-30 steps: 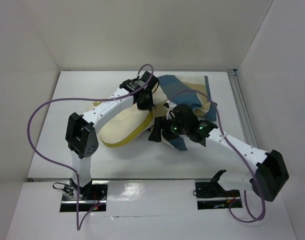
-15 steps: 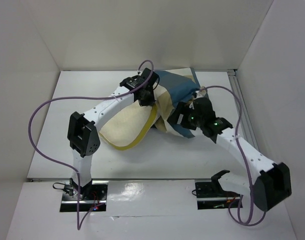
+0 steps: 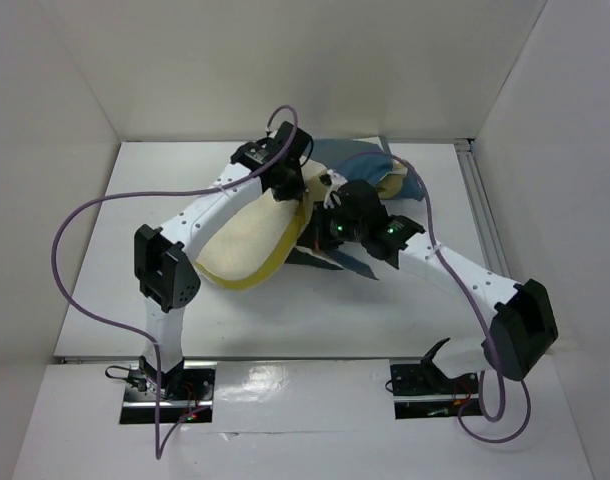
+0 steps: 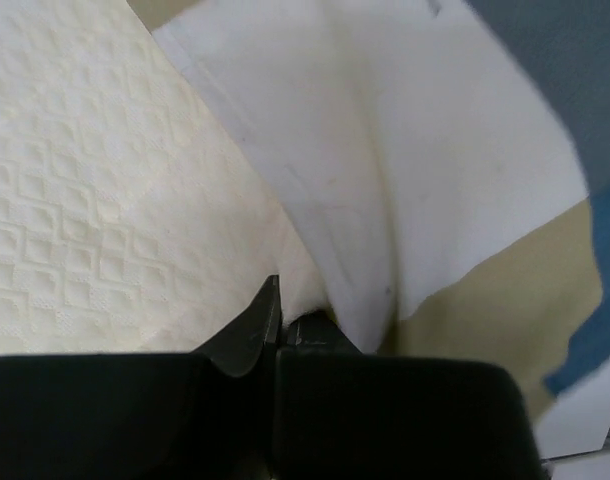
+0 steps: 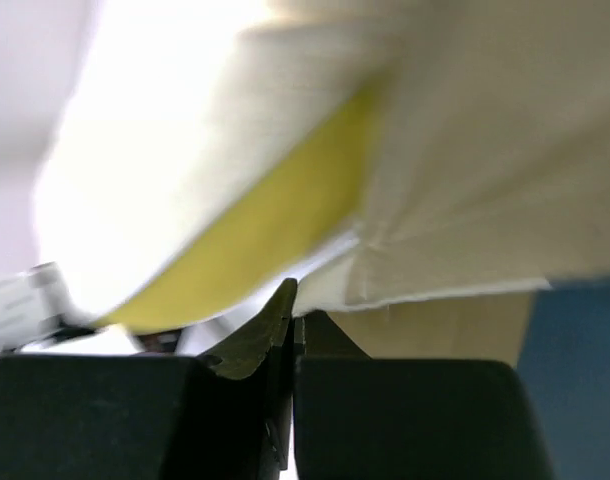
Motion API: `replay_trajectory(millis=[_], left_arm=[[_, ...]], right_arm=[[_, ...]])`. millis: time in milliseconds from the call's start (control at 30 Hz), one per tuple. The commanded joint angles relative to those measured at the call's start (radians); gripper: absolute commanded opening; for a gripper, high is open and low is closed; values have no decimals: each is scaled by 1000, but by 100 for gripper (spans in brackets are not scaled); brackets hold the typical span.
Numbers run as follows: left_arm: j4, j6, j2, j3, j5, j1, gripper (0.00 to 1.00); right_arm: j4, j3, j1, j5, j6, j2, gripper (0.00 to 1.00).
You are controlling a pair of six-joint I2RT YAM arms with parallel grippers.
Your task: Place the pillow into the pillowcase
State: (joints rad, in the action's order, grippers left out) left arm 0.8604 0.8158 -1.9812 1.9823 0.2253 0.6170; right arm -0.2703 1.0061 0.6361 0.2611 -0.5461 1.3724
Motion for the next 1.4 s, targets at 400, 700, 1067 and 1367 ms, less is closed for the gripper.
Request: replay_trajectory(millis=[400,700,1067,1367], left_arm=[[9,108,8,271,138,-13,0],[-49,-58,-22,147,-61,70,48],[9,-221,145,24,-40,-192,67],[-64,-156,101,-319,-82,-405,70]], right_arm=[[169,-139,154,351,-97,-150,0],[-243,-34,125,-391,-156,-444,80],[-311,209,56,-415,-22,-147,53],[-167,240,102,-140,3,253,76]])
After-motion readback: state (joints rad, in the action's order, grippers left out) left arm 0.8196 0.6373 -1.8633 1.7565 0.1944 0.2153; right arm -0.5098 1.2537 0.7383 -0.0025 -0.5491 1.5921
